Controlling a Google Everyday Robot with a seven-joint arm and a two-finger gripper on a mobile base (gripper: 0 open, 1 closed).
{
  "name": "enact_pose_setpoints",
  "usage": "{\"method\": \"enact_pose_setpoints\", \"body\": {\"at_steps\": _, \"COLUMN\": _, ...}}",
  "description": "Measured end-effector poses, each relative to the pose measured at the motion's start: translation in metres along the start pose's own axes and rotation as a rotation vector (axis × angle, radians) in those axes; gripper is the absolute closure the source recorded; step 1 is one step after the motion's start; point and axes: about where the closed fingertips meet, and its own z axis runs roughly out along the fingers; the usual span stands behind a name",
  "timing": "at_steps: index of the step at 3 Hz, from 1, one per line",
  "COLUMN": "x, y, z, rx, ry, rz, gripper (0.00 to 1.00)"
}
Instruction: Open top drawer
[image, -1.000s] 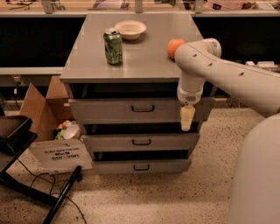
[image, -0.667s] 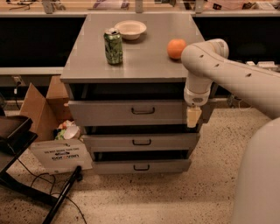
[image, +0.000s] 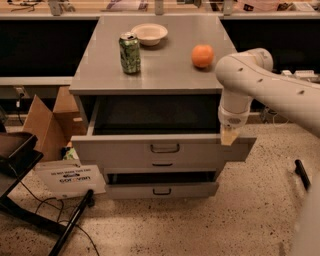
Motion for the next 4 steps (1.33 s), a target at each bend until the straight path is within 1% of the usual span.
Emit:
{"method": "enact_pose_setpoints", "body": {"at_steps": 1, "x": 0.008, "y": 0.024, "z": -0.007, "rx": 0.012, "ry": -0.013, "rz": 0.046, "gripper": 1.00}}
{"method": "enact_pose_setpoints", "body": {"at_steps": 2, "x": 0.009, "y": 0.027, "z": -0.007, "rx": 0.012, "ry": -0.013, "rz": 0.046, "gripper": 1.00}}
{"method": "enact_pose_setpoints", "body": {"at_steps": 3, "x": 0.024, "y": 0.063, "z": -0.012, "rx": -0.001, "ry": -0.006, "rz": 0.109, "gripper": 1.00}}
{"method": "enact_pose_setpoints", "body": {"at_steps": 4, "x": 0.024, "y": 0.065, "z": -0.012, "rx": -0.001, "ry": -0.006, "rz": 0.109, "gripper": 1.00}}
